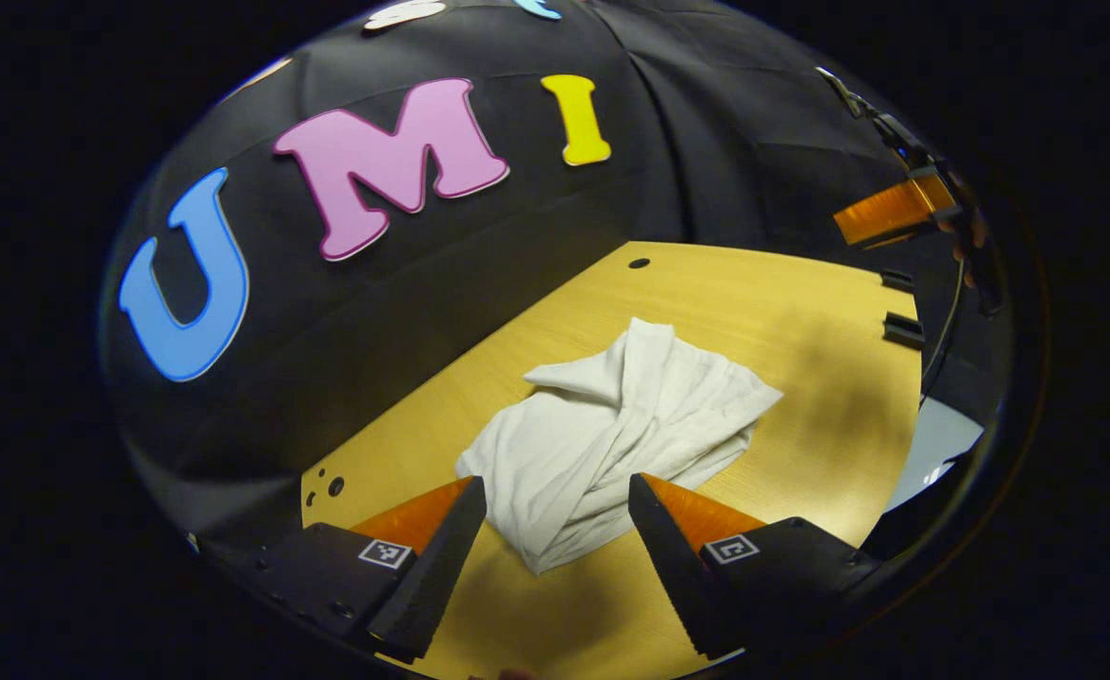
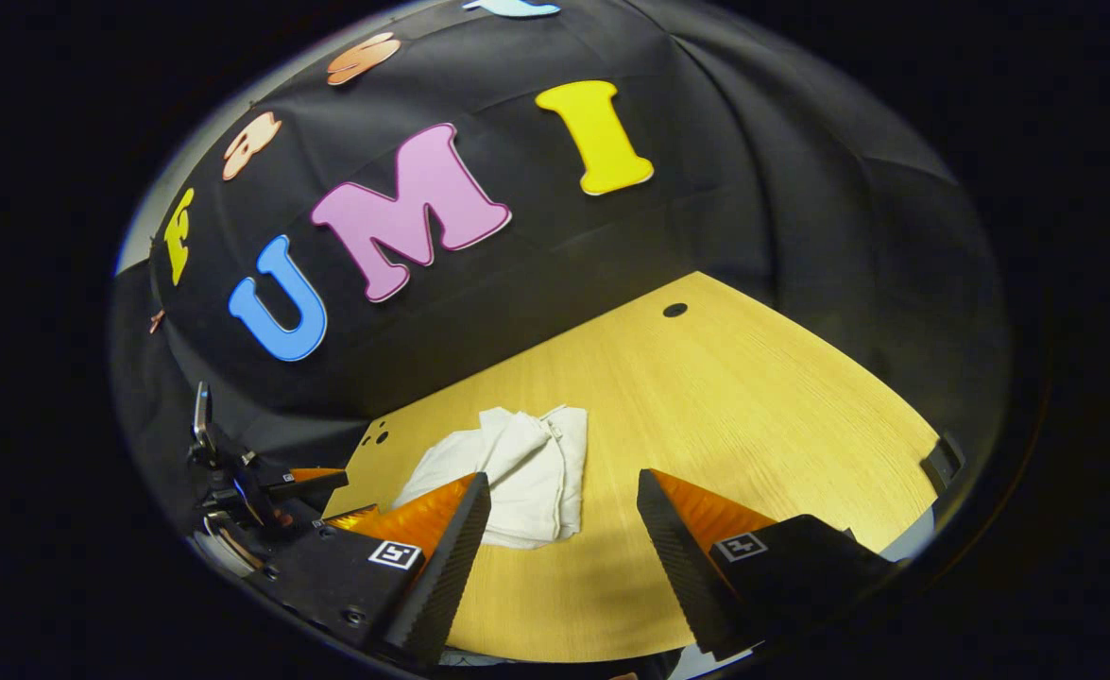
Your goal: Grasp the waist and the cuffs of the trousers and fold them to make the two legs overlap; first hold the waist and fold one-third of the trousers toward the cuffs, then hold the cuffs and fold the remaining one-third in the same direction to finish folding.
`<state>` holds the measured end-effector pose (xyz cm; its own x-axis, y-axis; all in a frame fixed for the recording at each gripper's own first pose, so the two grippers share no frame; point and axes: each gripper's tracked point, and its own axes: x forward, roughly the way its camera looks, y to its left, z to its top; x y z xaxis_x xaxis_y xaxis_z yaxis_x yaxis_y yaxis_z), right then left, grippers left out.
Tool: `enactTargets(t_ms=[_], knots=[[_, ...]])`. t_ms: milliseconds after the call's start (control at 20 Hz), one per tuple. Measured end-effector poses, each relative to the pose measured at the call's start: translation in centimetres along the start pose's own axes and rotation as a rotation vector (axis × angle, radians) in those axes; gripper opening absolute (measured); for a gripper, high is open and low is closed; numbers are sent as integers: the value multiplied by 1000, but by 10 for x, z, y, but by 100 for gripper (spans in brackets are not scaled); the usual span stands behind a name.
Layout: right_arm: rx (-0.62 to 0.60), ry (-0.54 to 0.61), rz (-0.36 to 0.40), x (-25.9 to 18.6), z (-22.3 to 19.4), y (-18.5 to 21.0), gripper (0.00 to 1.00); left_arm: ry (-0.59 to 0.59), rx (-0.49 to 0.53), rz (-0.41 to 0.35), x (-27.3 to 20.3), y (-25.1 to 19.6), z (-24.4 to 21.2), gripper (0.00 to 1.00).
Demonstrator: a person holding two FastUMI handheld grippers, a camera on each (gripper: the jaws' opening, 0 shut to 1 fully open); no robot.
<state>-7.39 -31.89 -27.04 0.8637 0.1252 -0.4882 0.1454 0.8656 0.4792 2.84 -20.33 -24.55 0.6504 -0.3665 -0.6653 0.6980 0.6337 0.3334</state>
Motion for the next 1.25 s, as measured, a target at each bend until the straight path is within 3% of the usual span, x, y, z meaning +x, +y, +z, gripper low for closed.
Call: enactTargets(t_ms=[200,450,850,1250], knots=[[-70,-5,27,2,5,42,98,-37,-219,3,-28,21,6,97],[-164,-28,23,9,12,79,98,-55,-368,26,-55,49,6,97],[-213,-13,60,29,-2,125,98,-92,-486,57,-75,63,9,98],[-235,7,71,43,-4,131,98,-66,-542,77,-77,68,1,98]])
